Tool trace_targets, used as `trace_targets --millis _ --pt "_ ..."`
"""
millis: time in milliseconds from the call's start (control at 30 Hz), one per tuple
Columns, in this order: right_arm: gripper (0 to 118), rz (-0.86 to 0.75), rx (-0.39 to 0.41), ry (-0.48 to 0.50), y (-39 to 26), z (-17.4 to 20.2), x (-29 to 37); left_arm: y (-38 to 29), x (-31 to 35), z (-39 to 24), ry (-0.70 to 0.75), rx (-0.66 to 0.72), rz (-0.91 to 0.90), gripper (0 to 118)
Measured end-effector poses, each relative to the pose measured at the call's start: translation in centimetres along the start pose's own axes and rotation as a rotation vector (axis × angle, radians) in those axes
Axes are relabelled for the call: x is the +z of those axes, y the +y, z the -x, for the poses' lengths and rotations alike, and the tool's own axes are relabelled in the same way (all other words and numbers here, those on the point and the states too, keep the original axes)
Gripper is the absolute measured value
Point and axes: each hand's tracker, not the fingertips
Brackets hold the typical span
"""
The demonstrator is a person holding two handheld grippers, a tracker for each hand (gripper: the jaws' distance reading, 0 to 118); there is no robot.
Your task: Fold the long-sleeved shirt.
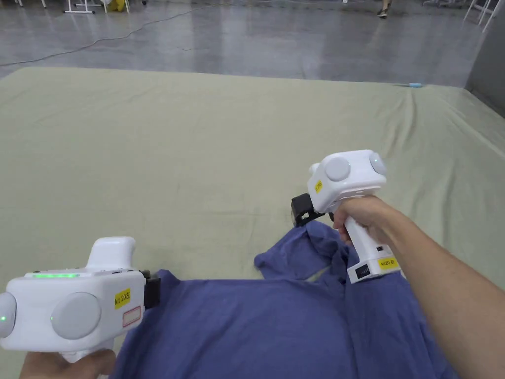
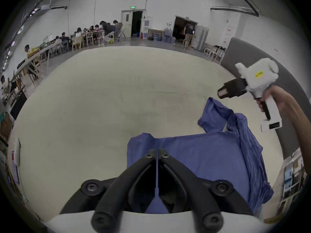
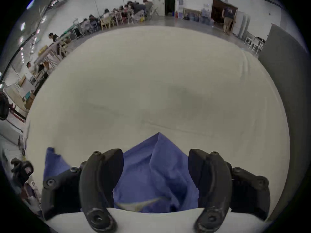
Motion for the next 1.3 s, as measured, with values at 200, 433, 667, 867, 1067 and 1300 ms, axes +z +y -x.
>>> trace_targets --millis 200,433,667,867,1067,1300 --pt "65 0.015 -0.016 -0.044 -0.6 -0.3 -2.7 -0.9 0.2 0.6 0.013 0.004 0.018 0" --pt "2 -0.126 -0.015 -0.004 -2.6 -1.4 4.6 -1.6 2.4 0.1 0.013 -0.007 0.003 0" --pt "2 -0.309 0.145 0.058 -11.5 -0.8 17.2 -2.7 5.4 -1.4 -0.010 -0.050 -0.026 0" --pt "2 -0.256 0.366 0.126 -18.9 -0.8 20.3 -3.7 7.2 -2.7 -0.032 -0.058 -0.039 0" --pt "3 0.030 0.551 0.264 -23.0 -2.1 16.7 -4.6 8.3 -3.6 -0.050 -0.069 -0.035 0" --pt "3 0.146 0.557 0.168 -27.1 -1.7 10.8 -4.9 8.4 -4.1 -0.054 -0.086 -0.018 0"
